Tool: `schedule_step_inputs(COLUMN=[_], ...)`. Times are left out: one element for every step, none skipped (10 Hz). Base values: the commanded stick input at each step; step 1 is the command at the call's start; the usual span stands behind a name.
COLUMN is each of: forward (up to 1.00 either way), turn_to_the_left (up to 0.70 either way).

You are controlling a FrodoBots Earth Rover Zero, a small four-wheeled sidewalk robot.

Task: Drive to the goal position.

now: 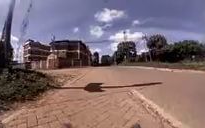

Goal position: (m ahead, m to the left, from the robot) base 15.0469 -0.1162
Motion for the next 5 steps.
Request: schedule_step_inputs(forward=[1.0, 1.0, 1.0, 1.0, 1.0], turn_to_the_left=[0.0, 0.0, 0.0, 0.0, -0.17])
